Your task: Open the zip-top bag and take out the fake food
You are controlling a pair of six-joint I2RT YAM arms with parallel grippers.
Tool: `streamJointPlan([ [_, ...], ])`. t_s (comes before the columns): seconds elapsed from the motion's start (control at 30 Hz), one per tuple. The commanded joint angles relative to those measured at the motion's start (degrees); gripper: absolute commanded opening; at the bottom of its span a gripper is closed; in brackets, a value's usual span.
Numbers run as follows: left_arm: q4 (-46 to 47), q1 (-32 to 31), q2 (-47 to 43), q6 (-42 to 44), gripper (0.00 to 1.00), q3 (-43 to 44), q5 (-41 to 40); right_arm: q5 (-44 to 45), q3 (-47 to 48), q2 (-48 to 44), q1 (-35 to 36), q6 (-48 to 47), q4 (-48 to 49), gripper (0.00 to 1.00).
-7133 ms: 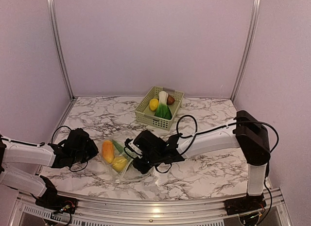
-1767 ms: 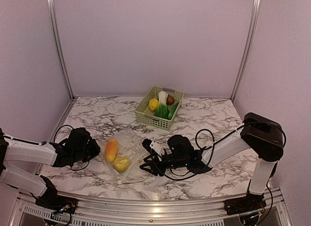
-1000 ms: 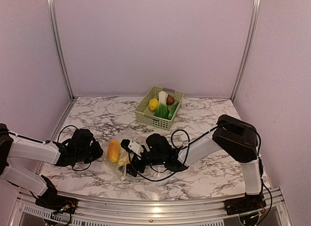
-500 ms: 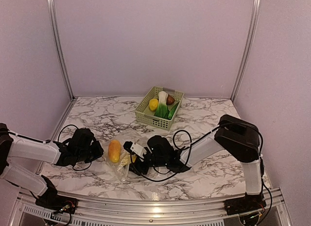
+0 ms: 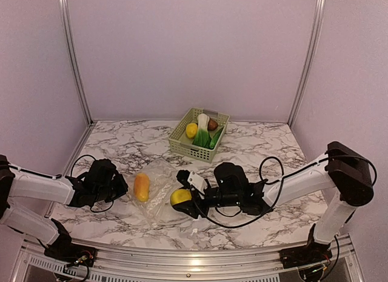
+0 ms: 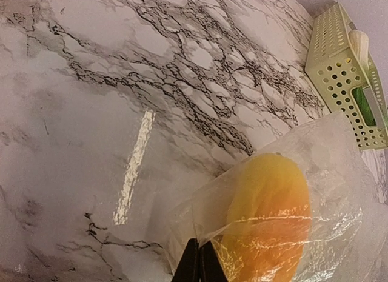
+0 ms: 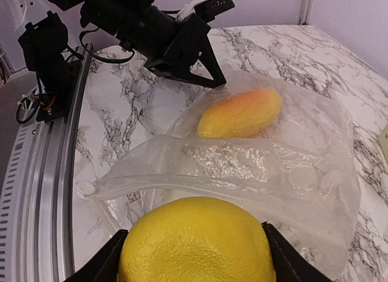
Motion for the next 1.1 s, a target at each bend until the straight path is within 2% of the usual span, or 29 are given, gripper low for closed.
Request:
streamJointPlan([
  [0.0, -0.5, 0.5, 0.9, 0.3, 0.00, -0.6, -0.7, -2.8, -1.6, -7.5, -0.9, -1.0, -5.5, 0.51],
  [0.13, 0.7, 0.5, 0.9, 0.6, 0.00, -0.9, 0.3, -5.2, -1.6, -12.4, -5.6, 1.1, -5.2, 0.51],
  [0.23, 1.5, 0.5, 1.3, 0.5, 0.00, -1.2, 0.9, -5.3, 3.1, -10.8, -10.6, 1.6, -6.4, 0.50],
  [0.5, 2.2, 0.5, 0.6, 0.5, 0.00, -1.8, 1.4, -1.1, 24.8, 3.9, -20.7, 3.1, -11.2, 0.48],
  [0.7, 1.7, 0.5, -0.2, 1.0, 0.00, -1.6, 1.4, 0.0, 39.7, 15.3, -24.0, 3.1, -16.5, 0.48],
  [1.07, 1.3, 0.5, -0.4, 1.2, 0.00, -1.7, 1.1, 2.1, 53.7, 29.2, -26.4, 3.3, -21.9, 0.48],
])
